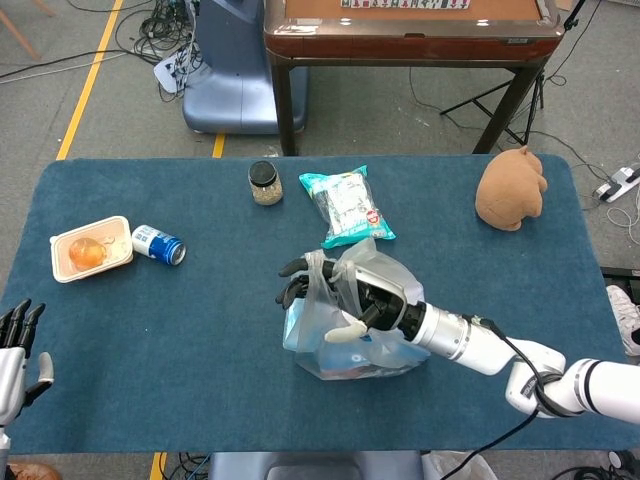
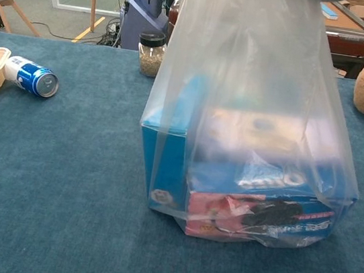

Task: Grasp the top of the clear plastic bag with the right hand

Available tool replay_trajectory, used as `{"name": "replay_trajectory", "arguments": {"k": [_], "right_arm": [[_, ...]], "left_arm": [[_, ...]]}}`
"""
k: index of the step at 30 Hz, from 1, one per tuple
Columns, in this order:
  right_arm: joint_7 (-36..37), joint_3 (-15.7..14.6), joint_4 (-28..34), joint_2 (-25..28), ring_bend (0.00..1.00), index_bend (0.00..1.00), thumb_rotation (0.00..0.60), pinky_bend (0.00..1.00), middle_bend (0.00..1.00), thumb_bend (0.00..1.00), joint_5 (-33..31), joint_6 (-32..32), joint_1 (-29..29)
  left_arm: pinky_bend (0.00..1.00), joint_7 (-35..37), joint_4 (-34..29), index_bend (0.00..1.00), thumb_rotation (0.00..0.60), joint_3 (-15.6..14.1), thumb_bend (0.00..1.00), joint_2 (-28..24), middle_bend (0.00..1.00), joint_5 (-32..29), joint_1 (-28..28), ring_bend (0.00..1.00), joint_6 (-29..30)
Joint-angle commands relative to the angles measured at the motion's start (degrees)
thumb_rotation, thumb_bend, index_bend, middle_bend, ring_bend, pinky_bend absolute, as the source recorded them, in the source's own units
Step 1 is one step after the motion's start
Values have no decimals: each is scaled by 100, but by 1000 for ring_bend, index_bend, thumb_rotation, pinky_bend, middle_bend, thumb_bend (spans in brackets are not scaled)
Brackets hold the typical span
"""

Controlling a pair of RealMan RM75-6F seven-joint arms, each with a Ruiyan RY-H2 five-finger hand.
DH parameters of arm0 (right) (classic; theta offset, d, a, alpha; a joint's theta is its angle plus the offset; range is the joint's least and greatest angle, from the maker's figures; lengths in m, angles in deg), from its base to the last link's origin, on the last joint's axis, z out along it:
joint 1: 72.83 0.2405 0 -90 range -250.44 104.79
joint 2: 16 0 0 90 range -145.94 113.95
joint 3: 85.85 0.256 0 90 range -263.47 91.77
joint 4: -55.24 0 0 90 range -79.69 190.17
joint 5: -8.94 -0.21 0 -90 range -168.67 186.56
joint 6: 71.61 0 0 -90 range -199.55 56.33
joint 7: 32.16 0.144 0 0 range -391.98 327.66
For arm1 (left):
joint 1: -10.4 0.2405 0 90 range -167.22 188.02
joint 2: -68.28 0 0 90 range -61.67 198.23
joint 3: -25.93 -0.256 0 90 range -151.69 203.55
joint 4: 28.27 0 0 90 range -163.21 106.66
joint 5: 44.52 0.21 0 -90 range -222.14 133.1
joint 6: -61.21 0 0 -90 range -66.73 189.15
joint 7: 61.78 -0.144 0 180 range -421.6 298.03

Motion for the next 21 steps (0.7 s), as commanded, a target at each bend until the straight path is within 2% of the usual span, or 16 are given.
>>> {"name": "replay_trajectory", "arguments": {"k": [1, 5, 8, 13, 16, 21], "right_arm": [[927, 60, -185, -175, 373, 414, 600, 319, 502, 0, -116, 183, 170], [1708, 51, -436, -232, 478, 510, 600, 470, 579, 4, -53, 109, 223], [2184, 34, -646, -271, 534, 554, 600, 532, 622, 27, -15, 65, 261], [2898, 35, -898, -293, 636, 621, 600, 685, 700, 168, -55, 75, 339], [3030, 48, -945, -247, 720, 685, 600, 768, 758, 288, -104, 201, 417], [2993, 142, -745, -48, 838, 766, 600, 867, 829, 405, -205, 394, 540]], "left_arm": [[0, 12, -3, 0, 600, -6, 570, -12, 0, 6, 15, 0, 15], [0, 30, -11, 0, 600, -13, 570, -32, 0, 6, 37, 0, 33], [0, 37, -13, 0, 600, -11, 570, -37, 0, 8, 36, 0, 27], [0, 25, -10, 0, 600, -9, 570, -32, 0, 7, 24, 0, 2], [0, 26, -6, 0, 600, -5, 570, -30, 0, 3, 23, 0, -1], [0, 30, 3, 0, 600, -10, 570, -29, 0, 0, 32, 0, 3]]}}
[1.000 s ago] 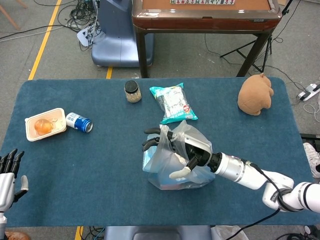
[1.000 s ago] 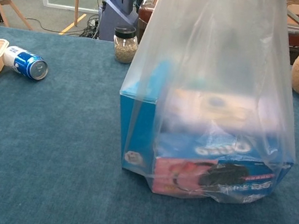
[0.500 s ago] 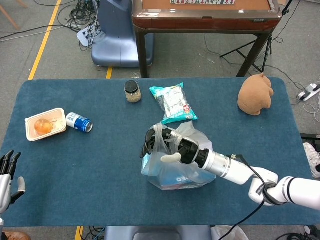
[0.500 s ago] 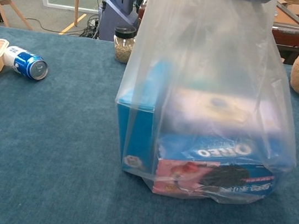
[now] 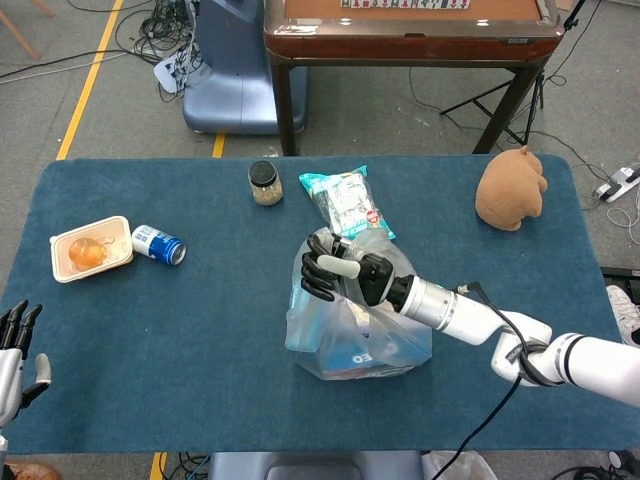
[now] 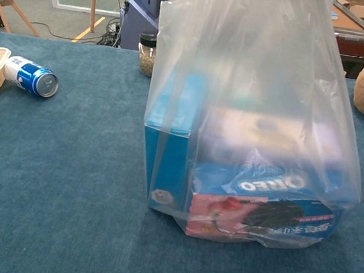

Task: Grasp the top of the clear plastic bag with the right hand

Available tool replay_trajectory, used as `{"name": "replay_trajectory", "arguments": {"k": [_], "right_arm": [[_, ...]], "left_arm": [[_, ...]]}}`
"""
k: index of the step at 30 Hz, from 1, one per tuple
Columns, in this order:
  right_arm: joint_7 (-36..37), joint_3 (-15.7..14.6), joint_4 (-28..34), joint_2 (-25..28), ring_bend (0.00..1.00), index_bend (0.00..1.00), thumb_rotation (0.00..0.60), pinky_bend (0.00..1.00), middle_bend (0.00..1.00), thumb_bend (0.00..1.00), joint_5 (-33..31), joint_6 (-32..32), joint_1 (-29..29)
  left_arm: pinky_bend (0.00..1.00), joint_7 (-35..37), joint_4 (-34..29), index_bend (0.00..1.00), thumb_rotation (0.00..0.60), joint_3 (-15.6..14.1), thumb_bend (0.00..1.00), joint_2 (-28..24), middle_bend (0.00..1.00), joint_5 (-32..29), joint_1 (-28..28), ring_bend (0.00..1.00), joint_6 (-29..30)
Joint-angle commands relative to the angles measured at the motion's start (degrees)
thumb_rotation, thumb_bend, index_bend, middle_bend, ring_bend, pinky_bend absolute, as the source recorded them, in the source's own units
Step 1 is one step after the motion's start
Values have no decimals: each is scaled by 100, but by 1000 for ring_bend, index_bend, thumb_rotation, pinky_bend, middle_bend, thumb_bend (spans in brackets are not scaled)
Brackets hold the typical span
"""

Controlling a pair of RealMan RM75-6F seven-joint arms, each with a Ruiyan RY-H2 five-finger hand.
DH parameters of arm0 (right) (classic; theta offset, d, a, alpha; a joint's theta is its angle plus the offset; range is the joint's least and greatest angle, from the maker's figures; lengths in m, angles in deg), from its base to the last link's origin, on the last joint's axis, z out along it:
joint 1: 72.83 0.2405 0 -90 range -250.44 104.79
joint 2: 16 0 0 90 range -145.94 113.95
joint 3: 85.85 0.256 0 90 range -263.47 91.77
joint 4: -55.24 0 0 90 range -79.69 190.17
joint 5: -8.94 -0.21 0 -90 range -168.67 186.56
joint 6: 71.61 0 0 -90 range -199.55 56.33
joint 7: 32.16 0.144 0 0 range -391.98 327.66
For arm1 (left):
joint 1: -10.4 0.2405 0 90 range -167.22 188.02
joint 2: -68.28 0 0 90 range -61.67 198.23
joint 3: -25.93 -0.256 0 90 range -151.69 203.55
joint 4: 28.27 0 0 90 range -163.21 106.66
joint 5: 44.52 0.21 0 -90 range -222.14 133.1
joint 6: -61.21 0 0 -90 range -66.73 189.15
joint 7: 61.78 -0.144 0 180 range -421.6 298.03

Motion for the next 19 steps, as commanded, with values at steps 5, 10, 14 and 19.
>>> {"name": "replay_trajectory", "arguments": {"k": [5, 10, 14, 19], "right_arm": [[-152, 258, 439, 420, 873, 827, 600, 886, 865, 501, -145, 187, 192], [-255, 544, 677, 708, 895, 862, 600, 906, 892, 579, -266, 251, 317], [-295, 795, 758, 894, 898, 864, 600, 906, 892, 585, -366, 311, 429], [-277, 1072, 794, 1068, 903, 864, 600, 914, 893, 585, -496, 430, 550]], "left_arm": [[0, 4, 0, 0, 600, -2, 570, 1, 0, 15, 11, 0, 17], [0, -6, 1, 0, 600, -6, 570, 7, 0, 21, 24, 0, 33], [0, -17, -3, 0, 600, -3, 570, 9, 0, 10, 25, 0, 31], [0, -28, 10, 0, 600, 12, 570, 23, 0, -12, 22, 0, 31]]}}
